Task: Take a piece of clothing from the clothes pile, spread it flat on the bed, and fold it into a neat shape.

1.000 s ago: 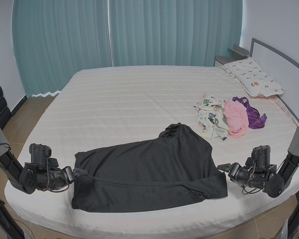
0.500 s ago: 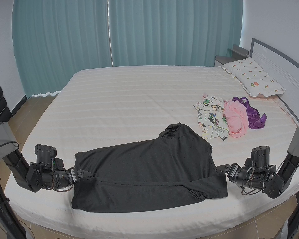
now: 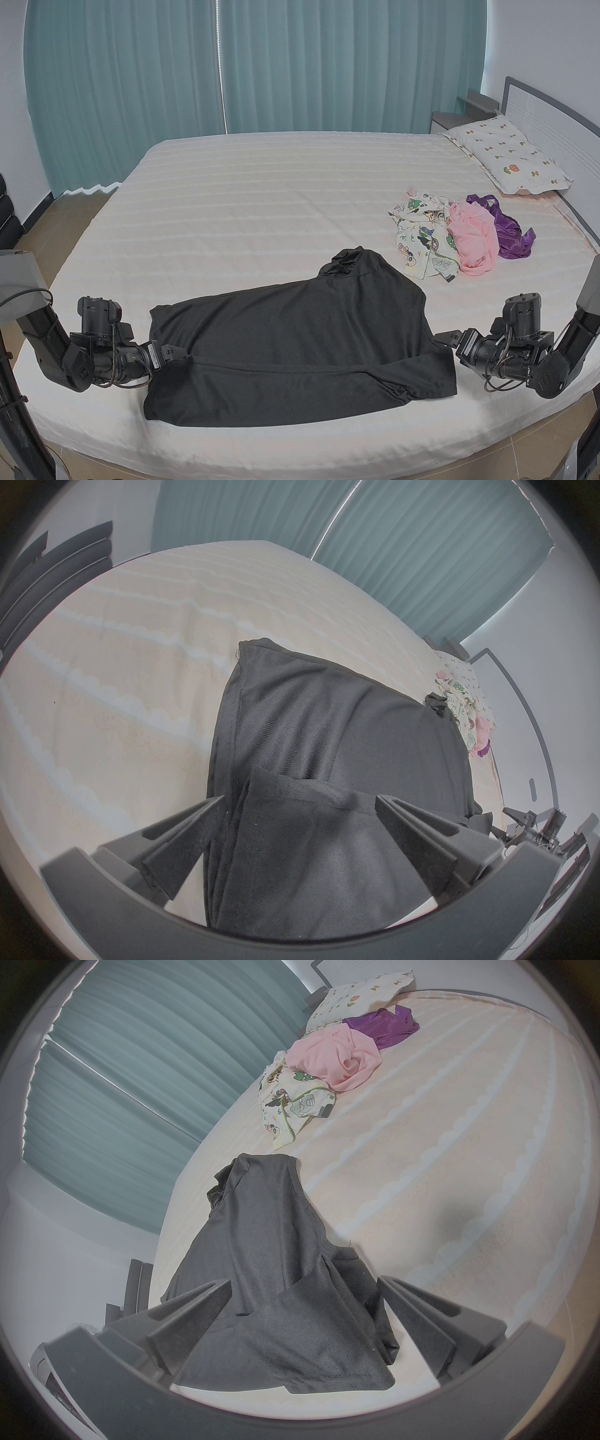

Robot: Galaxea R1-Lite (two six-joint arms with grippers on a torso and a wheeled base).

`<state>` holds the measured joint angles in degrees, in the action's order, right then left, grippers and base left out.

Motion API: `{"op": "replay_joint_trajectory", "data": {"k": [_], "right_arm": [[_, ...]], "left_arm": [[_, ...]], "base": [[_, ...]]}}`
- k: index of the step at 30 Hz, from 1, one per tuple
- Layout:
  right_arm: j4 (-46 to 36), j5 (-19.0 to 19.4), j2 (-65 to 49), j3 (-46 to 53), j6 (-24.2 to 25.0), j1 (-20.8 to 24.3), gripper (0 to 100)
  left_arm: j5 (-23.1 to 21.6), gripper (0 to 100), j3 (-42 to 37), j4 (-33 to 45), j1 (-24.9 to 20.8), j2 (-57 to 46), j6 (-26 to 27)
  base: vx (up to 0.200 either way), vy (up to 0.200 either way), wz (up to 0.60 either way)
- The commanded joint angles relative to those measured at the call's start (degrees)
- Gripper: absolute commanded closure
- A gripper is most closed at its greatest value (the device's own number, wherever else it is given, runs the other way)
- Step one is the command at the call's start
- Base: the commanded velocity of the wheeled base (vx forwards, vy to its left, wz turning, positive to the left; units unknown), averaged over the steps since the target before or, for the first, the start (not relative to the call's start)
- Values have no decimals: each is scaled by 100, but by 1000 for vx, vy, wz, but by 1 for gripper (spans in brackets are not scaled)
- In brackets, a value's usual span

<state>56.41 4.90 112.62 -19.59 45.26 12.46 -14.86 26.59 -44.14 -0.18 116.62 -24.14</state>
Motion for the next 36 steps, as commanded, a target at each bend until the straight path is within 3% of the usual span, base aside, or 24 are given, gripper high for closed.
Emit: {"op": "replay_joint_trajectory", "data": {"k": [1, 5, 6, 32, 36], "right_arm": [[2, 2, 6, -1, 0, 2, 0], [2, 11, 6, -1, 0, 2, 0], [2, 11, -3, -1, 9, 2, 0], [204, 46, 929, -897, -88, -86, 0], [222, 11, 1184, -1082, -396, -86, 0]], "left_arm": [[1, 0, -13, -33, -8, 107, -21], [9, 0, -13, -51, -140, 151, -30], [9, 100, -13, -51, -157, 169, -30], [212, 100, -444, -209, -78, -341, -197], [212, 100, -462, -218, -78, -341, -197]], "base": [[0, 0, 0], [0, 0, 0], [0, 0, 0], [0, 0, 0], [0, 0, 0]]}}
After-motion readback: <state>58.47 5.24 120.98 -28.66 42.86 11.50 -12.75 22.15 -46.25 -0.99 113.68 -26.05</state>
